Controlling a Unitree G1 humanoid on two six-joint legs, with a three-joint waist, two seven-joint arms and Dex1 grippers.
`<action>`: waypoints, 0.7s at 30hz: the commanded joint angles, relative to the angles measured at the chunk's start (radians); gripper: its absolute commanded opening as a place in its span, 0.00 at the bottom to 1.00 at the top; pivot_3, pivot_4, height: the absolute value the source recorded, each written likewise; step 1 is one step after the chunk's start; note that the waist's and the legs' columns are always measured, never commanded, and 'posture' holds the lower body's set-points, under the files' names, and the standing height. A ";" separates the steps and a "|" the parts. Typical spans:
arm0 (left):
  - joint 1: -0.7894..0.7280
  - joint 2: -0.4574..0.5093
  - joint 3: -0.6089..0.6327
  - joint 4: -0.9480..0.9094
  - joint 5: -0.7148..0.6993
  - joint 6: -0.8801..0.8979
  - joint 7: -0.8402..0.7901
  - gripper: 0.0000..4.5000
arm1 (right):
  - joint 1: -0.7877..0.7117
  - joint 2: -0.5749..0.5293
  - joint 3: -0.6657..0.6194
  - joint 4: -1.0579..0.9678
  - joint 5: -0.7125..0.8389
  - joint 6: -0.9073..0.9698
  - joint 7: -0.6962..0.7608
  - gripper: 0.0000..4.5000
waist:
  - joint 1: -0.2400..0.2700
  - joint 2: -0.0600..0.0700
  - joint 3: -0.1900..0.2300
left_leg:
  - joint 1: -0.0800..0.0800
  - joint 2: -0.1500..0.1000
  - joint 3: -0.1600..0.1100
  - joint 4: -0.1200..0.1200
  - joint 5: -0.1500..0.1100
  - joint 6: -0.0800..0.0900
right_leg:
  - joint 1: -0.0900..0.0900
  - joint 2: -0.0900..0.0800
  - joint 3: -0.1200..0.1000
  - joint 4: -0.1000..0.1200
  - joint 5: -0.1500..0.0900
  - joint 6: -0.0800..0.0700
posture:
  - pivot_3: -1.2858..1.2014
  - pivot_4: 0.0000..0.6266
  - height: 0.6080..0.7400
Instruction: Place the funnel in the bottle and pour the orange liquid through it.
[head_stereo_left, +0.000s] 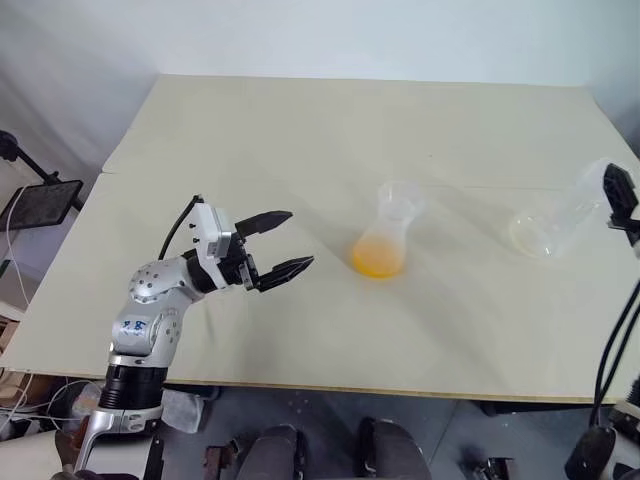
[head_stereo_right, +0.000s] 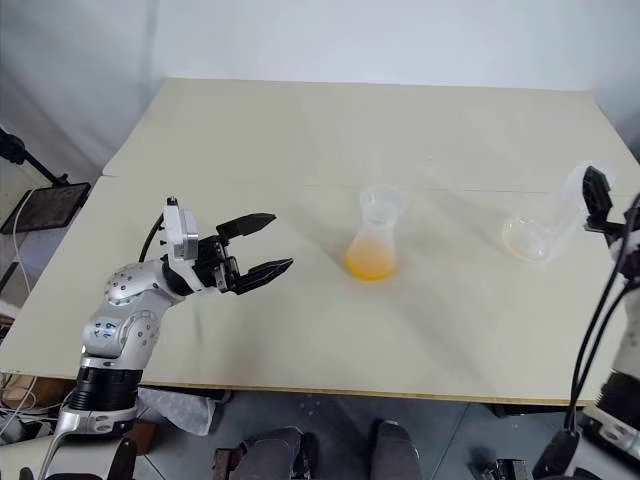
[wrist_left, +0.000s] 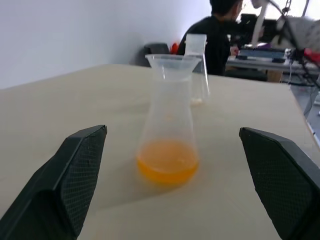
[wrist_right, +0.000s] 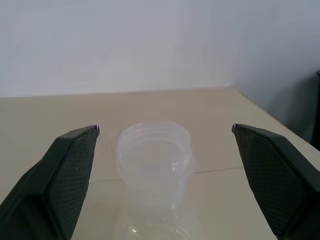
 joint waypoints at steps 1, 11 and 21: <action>0.010 0.020 0.011 -0.007 0.015 -0.022 -0.006 1.00 | 0.099 -0.040 -0.052 -0.108 0.089 0.023 0.096 0.99 | 0.004 0.000 0.000 | 0.000 0.000 0.000 0.000 0.000 0.000 | 0.000 0.000 0.000 0.000 0.000 0.000 | 0.52 0.24 1.00; 0.057 0.129 0.037 0.002 0.011 -0.005 -0.073 1.00 | 0.491 -0.026 -0.008 -0.333 0.143 -0.149 0.456 0.99 | 0.014 0.000 0.000 | 0.003 0.000 0.000 0.000 0.000 0.001 | 0.005 0.000 0.002 -0.004 0.000 0.000 | 0.52 0.24 1.00; 0.109 0.184 0.043 0.038 0.087 -0.125 -0.101 1.00 | 0.663 -0.063 0.138 -0.364 0.031 -0.396 0.698 0.99 | 0.020 0.000 0.000 | 0.006 0.000 -0.001 -0.001 0.000 0.000 | 0.007 -0.002 0.002 -0.006 0.000 0.000 | 0.52 0.24 1.00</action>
